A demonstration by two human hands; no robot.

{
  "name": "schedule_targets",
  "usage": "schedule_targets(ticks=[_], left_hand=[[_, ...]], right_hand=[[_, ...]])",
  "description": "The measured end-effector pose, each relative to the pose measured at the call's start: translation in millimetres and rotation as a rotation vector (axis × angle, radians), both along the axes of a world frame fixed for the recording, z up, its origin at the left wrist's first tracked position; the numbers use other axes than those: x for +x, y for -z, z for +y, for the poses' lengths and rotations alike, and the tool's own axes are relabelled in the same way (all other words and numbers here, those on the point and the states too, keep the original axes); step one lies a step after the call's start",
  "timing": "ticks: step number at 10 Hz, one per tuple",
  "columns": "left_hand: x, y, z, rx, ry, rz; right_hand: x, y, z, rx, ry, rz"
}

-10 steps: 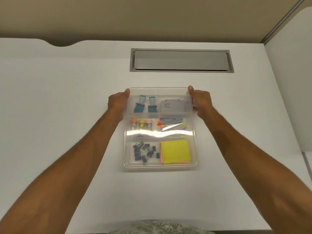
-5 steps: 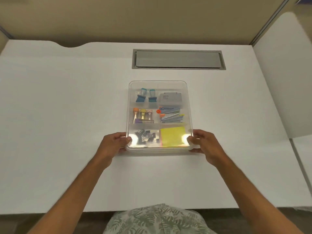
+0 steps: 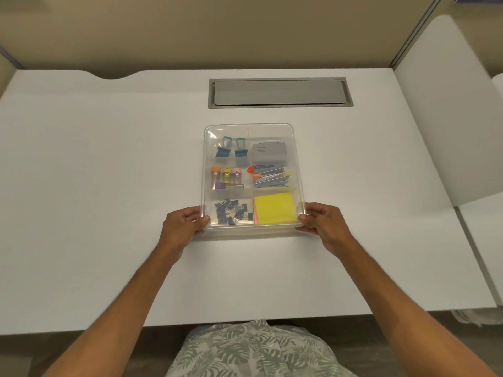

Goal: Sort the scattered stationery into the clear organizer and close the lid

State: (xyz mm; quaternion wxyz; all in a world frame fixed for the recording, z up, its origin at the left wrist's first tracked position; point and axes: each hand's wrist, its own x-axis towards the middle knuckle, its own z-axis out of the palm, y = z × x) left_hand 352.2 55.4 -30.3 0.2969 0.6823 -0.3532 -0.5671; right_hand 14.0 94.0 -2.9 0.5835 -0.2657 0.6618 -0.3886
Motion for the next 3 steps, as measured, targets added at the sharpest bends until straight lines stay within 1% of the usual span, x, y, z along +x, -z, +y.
schedule_targets(ticks=[2,3], left_hand=[[-5,-4,4,-0.037,-0.004,-0.03],[-9,-16,4,-0.033,0.02,-0.063]], right_hand=[[5,-2,0,0.008,-0.04,0.032],[8,-9,-4,0.021,-0.037,0.174]])
